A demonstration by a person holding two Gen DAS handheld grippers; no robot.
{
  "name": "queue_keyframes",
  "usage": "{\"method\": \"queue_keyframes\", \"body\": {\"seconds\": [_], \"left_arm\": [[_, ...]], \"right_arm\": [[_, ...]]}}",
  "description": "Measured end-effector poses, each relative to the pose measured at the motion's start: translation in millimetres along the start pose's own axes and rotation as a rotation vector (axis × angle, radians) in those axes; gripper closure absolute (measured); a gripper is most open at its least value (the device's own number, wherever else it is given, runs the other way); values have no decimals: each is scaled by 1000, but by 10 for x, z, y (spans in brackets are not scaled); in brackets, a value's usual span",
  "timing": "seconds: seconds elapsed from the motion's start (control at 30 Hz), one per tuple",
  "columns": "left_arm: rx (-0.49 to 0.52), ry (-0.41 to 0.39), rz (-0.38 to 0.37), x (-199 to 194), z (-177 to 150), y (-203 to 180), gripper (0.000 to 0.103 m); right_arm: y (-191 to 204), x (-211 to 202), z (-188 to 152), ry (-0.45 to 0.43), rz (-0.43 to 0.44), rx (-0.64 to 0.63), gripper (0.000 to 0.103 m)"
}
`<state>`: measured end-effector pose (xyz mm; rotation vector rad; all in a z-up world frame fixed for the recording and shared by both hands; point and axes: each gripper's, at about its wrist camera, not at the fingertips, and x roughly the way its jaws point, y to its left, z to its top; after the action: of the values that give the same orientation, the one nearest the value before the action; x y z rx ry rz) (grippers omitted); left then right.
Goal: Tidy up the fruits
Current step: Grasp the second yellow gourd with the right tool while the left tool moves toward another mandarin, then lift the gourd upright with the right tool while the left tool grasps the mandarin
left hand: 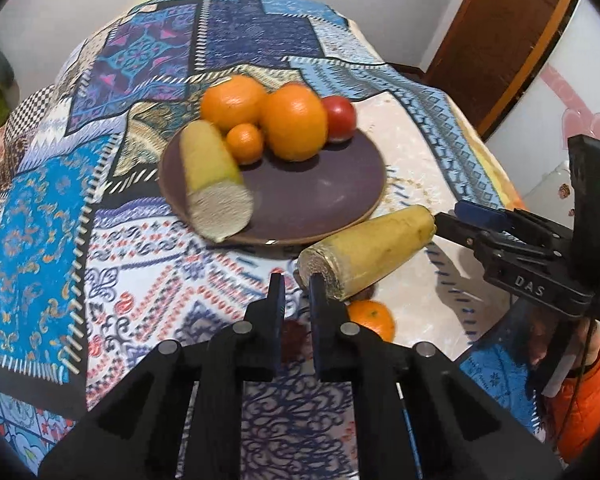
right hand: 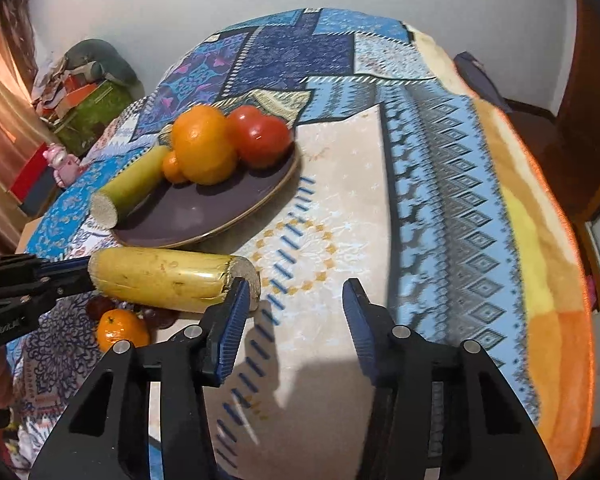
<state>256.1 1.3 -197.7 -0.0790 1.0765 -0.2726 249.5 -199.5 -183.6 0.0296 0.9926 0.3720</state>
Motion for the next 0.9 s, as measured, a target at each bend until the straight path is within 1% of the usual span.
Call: {"method": "queue_keyframes", "body": {"seconds": [0.13,0.33,0.5,0.57,0.67,0.73,0.77,0.8,0.9], "left_arm": [[-6,2,-30,39,74,-98,94],[42,21,-63,137,110,-389,94],[86,79,-110,260,3,-619,94],[104,87,-121,288,-43,-685,94],[104,83,-142,279,-61,-709,92],[96,74,-142,269,-55,-689,87],[94,68,-137,260,-52,-672,86],[92,64,-136,258,-45,-658,82],[86,54,-144,190,-78,-633,80]], "right_arm": [[-184,-24,28,0,5,54,57],[-398,-108,22,-13,-45,79,57],[-565,-190,9,-14,-52,116,57],[-592,-229,-15,-13,-38,127,56],[-572,-277,-48,-8,32,146,55],[-472,-297,-58,-13,46,135,53],[-419,-291,-60,-13,54,128,47],[-348,-273,-61,-10,62,120,42],[-128,-155,-34,12,83,92,41]]}}
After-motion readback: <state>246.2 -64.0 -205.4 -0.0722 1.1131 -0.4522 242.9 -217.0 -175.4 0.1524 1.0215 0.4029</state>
